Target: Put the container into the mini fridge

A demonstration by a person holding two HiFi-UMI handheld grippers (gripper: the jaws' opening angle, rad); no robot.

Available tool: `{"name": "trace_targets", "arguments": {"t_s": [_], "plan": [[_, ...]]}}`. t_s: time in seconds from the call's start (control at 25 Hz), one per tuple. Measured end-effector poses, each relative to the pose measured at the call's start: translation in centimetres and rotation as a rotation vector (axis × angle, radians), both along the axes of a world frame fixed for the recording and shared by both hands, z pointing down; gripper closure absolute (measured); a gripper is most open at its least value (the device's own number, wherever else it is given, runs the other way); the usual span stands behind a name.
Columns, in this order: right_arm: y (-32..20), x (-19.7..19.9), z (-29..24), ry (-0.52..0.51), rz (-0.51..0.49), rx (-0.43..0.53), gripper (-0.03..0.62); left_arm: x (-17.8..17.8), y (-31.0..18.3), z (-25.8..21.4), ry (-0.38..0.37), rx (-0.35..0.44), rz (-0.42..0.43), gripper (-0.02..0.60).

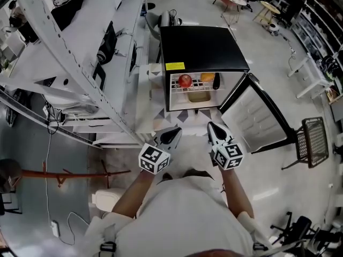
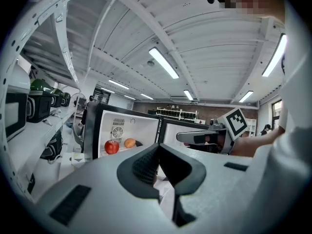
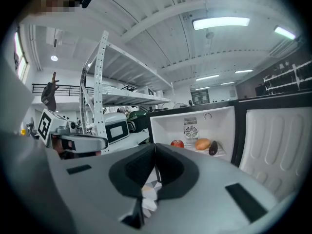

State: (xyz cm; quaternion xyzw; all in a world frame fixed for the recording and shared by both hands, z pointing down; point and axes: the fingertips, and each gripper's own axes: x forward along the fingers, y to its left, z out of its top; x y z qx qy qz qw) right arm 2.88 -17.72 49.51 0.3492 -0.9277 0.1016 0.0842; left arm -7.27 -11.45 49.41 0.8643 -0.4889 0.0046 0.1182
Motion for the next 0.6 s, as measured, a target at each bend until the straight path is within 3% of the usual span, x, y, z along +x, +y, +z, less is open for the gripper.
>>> {"name": "trace_targets", "arguments": {"t_s": [0.6], "plan": [[0.5, 1.9, -1.8, -0.067, -0.172, 0.026, 0.588, 2.8, -1.5, -1.5, 0.006, 0.008, -0.105, 0.577]]}}
